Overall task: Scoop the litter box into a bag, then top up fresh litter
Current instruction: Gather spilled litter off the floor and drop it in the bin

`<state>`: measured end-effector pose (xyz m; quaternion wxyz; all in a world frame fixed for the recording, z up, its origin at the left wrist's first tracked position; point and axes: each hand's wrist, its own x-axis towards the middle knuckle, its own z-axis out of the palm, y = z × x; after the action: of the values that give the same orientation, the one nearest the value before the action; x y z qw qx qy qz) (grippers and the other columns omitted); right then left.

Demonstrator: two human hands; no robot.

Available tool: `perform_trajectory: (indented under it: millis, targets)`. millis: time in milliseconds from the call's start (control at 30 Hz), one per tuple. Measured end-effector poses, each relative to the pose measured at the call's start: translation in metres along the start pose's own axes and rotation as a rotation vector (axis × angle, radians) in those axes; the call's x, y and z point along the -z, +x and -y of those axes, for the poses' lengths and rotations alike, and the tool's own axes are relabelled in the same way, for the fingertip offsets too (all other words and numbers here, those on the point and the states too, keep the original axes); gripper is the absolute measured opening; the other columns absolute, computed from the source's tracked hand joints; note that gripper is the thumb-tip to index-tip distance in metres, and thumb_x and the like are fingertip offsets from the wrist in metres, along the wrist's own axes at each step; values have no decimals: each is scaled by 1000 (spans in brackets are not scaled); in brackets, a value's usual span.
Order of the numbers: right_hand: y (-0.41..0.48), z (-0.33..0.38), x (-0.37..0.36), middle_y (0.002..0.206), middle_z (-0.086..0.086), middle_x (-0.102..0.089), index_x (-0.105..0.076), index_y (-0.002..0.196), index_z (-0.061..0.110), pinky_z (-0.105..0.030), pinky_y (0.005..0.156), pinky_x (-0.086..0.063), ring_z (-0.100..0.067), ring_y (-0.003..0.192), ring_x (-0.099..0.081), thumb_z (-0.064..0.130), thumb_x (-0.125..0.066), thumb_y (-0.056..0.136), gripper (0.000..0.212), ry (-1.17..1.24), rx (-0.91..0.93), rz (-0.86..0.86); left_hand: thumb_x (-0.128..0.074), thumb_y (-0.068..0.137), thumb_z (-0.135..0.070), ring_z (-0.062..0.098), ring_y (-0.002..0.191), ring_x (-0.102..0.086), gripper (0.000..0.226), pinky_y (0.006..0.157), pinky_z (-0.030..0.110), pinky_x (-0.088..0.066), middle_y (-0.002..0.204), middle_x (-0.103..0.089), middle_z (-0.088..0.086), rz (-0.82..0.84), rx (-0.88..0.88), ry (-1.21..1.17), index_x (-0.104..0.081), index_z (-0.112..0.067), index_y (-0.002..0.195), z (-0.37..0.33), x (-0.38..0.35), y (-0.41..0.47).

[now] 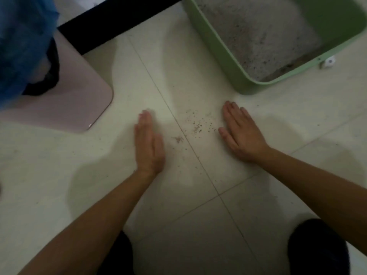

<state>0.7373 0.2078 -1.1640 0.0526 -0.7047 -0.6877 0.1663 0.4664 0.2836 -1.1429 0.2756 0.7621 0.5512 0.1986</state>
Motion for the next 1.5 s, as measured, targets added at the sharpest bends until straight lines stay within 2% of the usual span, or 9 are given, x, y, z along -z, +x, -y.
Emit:
perform_trajectory:
  millis: [133,233,300,433,767,900,1067,1233,1500]
  targets:
    - [11,8,-6,165,-10,1,-2,157,8,-42,124,-3,-19,152,7,56,-14,102,74,-74,-14,-1,-17,88,-32,38,140,-29,69,116,46,-16,150,-32,26,-148,302,207,-30,5,145,97,64,-12]
    - [12,9,-6,166,-9,2,0,157,9,-41,124,-2,-18,152,9,56,-14,102,74,-67,-1,-3,-16,85,-35,30,147,-14,73,118,44,2,158,-20,18,-113,416,323,-23,-4,151,142,97,-30]
    - [13,7,-7,166,-9,1,0,158,9,-40,124,-1,-18,152,8,55,-15,103,73,-48,5,-4,-15,85,-35,31,148,-9,75,120,48,0,159,-15,19,-90,480,366,-21,-2,151,144,92,-38]
    - [13,5,-8,165,-11,-4,-5,158,7,-37,124,-2,-18,153,1,51,-14,103,71,-3,-6,-28,-19,87,-32,35,147,-12,72,120,45,-6,157,-15,24,98,189,420,-19,4,150,85,37,-39]
    - [-27,-16,-3,164,-11,-15,-17,157,8,-36,124,-5,-19,152,-7,42,-23,103,63,35,-141,-134,-27,92,-33,21,149,-4,69,122,36,-9,160,-9,14,309,-305,-32,-15,1,151,-54,-53,-2]
    - [-50,-51,1,162,-11,-21,-25,155,8,-38,124,-7,-21,152,-12,42,-25,103,62,109,-414,-290,-22,90,-35,22,149,-3,71,122,38,-4,160,-10,16,202,-262,32,-14,1,151,-40,-40,50]
    - [-75,-97,19,164,-12,-12,-15,157,6,-39,124,-1,-23,152,-5,51,-22,101,72,128,-769,-371,-11,89,-41,22,149,-3,74,121,37,1,161,-9,15,401,-374,251,-12,-2,152,-45,-59,73]
    - [-86,-143,39,165,-13,-7,-10,157,7,-41,123,4,-27,152,-1,58,-20,100,77,90,-952,-390,-24,93,-33,26,147,-17,66,121,36,-7,156,-24,19,539,-687,180,-25,4,148,-76,-91,55]
    - [-62,-210,54,165,-12,2,-1,157,6,-40,124,2,-25,152,3,63,-15,98,83,177,-1106,-346,-31,89,-28,23,146,-19,66,121,41,-12,155,-27,17,540,-723,97,-29,4,147,-81,-94,56]
